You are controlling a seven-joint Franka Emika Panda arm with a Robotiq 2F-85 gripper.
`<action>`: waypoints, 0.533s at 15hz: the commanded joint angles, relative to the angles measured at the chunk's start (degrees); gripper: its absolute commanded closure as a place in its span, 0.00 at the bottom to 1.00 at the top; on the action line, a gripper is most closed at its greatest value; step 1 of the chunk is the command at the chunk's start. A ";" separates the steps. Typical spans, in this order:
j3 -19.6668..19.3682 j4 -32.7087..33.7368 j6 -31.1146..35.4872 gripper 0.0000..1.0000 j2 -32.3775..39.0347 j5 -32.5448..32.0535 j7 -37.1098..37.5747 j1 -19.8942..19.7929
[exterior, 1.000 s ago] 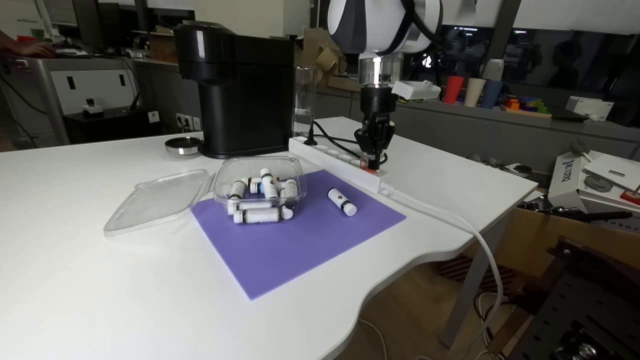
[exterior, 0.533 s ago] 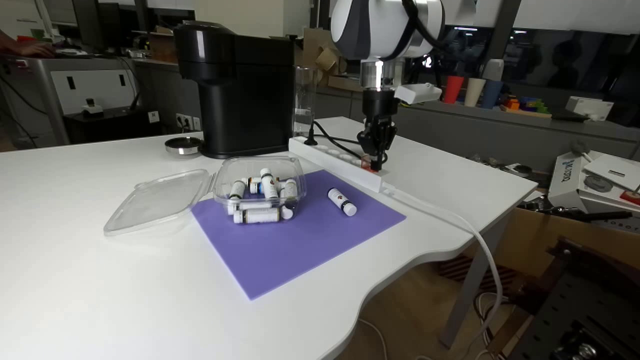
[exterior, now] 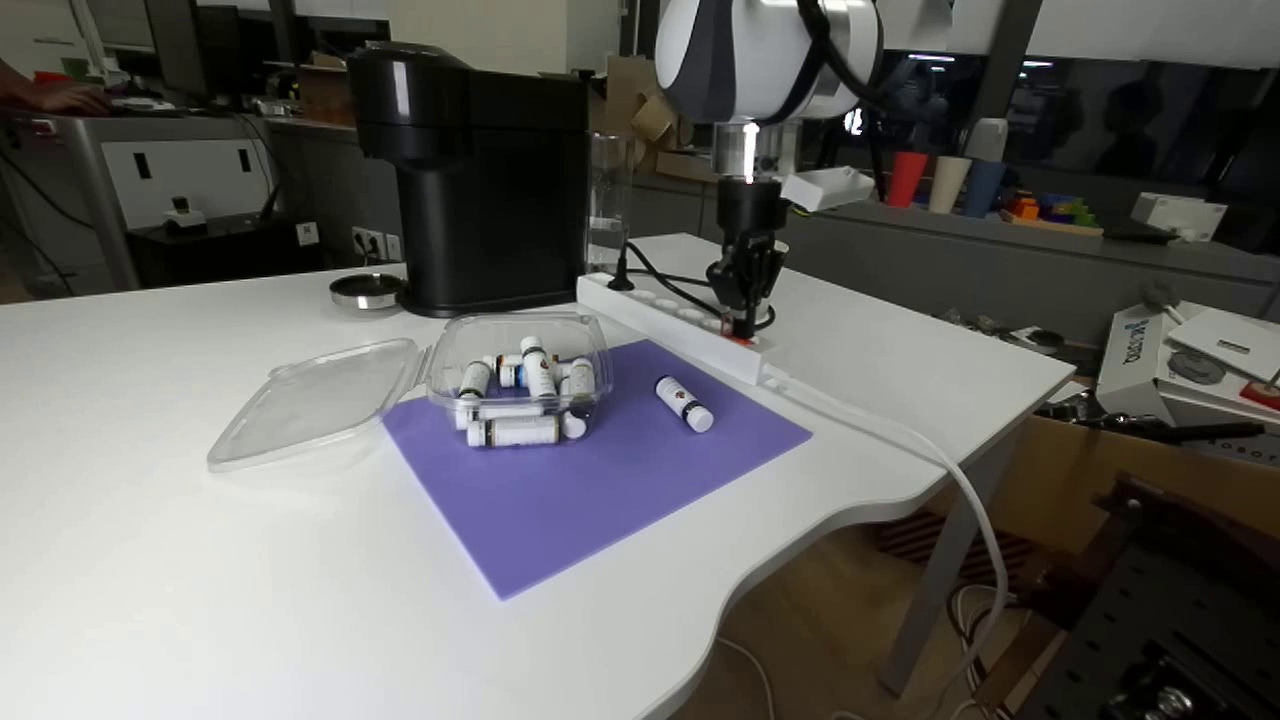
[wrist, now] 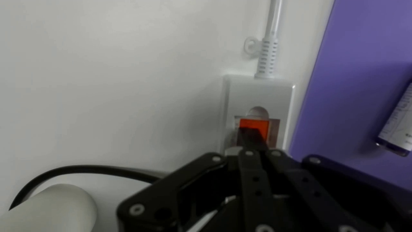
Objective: Press the power button on the extension cord
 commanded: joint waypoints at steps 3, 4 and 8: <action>-0.40 0.39 1.97 1.00 1.12 -1.79 2.19 1.20; -0.87 0.03 2.75 1.00 1.28 -2.37 3.09 1.80; -2.22 -2.45 8.19 1.00 1.91 -4.55 7.89 3.81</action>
